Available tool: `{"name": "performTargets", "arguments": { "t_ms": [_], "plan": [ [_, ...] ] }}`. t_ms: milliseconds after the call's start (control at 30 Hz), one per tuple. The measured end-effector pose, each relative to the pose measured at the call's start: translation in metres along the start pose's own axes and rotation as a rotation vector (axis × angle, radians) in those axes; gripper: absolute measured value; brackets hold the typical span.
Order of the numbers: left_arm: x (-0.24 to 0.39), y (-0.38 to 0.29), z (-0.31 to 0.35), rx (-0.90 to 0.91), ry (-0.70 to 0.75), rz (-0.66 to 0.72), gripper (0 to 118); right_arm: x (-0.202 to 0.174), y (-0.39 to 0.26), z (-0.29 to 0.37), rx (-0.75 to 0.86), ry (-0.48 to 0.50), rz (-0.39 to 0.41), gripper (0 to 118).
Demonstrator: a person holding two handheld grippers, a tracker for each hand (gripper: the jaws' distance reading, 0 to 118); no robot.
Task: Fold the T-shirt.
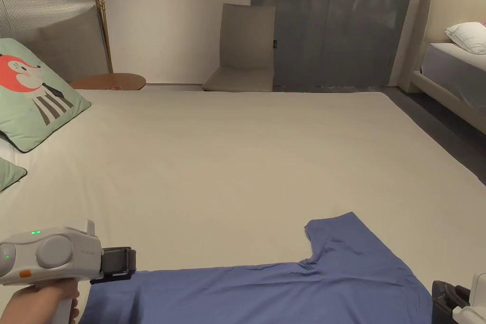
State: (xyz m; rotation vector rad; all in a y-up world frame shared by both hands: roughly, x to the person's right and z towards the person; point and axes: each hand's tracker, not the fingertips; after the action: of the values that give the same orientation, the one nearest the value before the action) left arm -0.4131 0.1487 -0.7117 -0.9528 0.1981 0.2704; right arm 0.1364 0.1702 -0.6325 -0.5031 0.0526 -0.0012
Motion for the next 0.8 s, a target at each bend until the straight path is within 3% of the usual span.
{"name": "performTargets", "arguments": {
  "t_ms": [200,233,333,433,467,500,533,567,633,800],
  "plan": [
    [-0.008,-0.003,-0.044,-0.063,0.062,0.05,104,0.001,-0.008,-0.019,-0.058,-0.016,-0.022,0],
    [-0.008,-0.005,-0.047,-0.07,0.057,0.058,98,0.002,-0.009,-0.021,-0.063,-0.017,-0.024,0],
    [-0.007,-0.007,-0.05,-0.077,0.051,0.053,50,0.003,-0.011,-0.027,-0.084,-0.022,-0.013,1],
    [-0.003,-0.011,-0.048,-0.072,0.055,0.001,32,0.011,-0.012,-0.041,-0.106,-0.014,-0.022,5],
    [-0.001,-0.011,-0.045,-0.068,0.05,-0.01,12,0.013,-0.009,-0.046,-0.112,-0.011,-0.027,31],
    [0.001,-0.012,-0.042,-0.061,0.05,-0.018,3,0.013,-0.004,-0.053,-0.125,-0.006,-0.028,64],
    [0.0,-0.011,-0.04,-0.054,0.029,-0.02,3,0.012,0.003,-0.06,-0.151,-0.007,-0.018,92],
    [0.002,-0.011,-0.038,-0.05,0.036,-0.025,3,0.012,0.007,-0.069,-0.163,-0.015,-0.012,107],
    [0.007,-0.012,-0.03,-0.01,0.061,-0.092,3,0.016,0.019,-0.091,-0.187,-0.028,0.01,106],
    [0.007,-0.013,-0.014,0.023,0.019,-0.078,3,0.03,0.032,-0.161,-0.365,-0.032,0.0,105]
  ]
}}
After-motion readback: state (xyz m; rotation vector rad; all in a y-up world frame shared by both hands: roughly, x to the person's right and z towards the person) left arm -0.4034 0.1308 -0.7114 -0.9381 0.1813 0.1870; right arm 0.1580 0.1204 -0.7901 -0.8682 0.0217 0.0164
